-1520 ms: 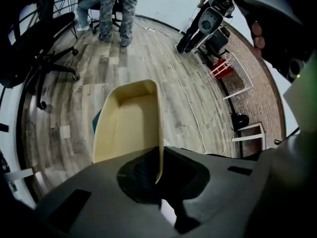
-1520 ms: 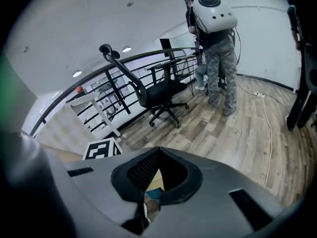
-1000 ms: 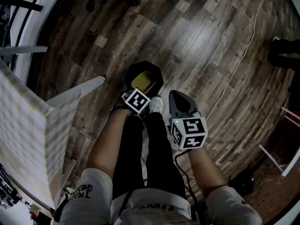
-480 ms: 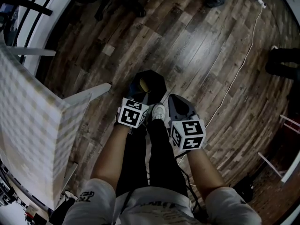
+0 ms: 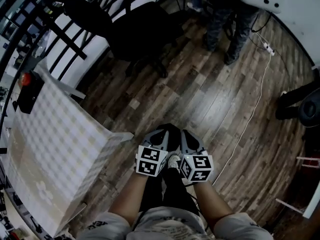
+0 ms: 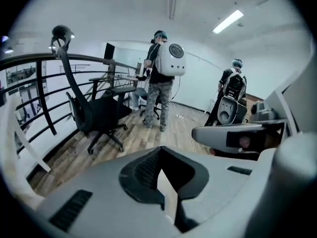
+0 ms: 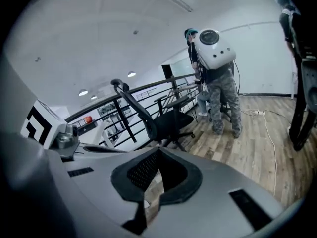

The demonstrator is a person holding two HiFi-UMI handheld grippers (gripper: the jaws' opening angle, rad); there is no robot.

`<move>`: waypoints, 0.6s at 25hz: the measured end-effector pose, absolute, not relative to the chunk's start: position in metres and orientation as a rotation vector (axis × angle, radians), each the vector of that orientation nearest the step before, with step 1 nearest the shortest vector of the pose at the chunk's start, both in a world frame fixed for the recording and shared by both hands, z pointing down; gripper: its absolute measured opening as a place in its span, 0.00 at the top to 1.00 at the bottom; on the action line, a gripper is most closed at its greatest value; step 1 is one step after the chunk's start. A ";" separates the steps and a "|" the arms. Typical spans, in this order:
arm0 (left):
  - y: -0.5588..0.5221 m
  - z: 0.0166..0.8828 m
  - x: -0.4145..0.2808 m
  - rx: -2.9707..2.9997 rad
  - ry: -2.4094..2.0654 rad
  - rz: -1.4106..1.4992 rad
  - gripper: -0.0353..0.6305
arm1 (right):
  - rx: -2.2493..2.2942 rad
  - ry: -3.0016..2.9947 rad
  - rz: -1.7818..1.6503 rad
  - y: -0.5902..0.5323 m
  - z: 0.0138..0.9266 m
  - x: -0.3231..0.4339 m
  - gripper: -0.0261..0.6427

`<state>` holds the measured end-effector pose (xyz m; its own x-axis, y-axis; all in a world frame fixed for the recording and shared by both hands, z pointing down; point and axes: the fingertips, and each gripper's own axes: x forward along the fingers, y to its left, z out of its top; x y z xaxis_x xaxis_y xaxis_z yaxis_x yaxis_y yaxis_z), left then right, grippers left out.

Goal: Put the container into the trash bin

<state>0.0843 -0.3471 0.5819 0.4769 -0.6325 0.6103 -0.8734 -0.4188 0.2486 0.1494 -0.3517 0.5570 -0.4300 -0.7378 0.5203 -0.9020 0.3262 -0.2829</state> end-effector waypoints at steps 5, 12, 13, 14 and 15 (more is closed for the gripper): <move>-0.336 0.479 0.059 2.223 -1.383 0.521 0.94 | 1.459 -2.353 0.775 -0.336 0.476 0.132 0.96; -0.339 0.340 0.027 2.313 -1.554 0.397 0.94 | 1.489 -2.544 0.622 -0.351 0.346 0.103 0.96; -0.335 0.322 0.024 2.328 -1.576 0.381 0.94 | 1.495 -2.570 0.593 -0.349 0.328 0.099 0.96; -0.331 0.305 0.020 2.342 -1.600 0.361 0.94 | 1.499 -2.595 0.564 -0.349 0.311 0.095 0.96; -0.329 0.289 0.016 2.355 -1.622 0.339 0.94 | 1.502 -2.618 0.537 -0.349 0.295 0.091 0.96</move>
<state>0.0164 -0.3295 0.2892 0.3489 -0.8752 0.3350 -0.9362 -0.3420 0.0816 0.0907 -0.3494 0.2954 -0.5177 -0.8223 0.2363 -0.8489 0.4592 -0.2617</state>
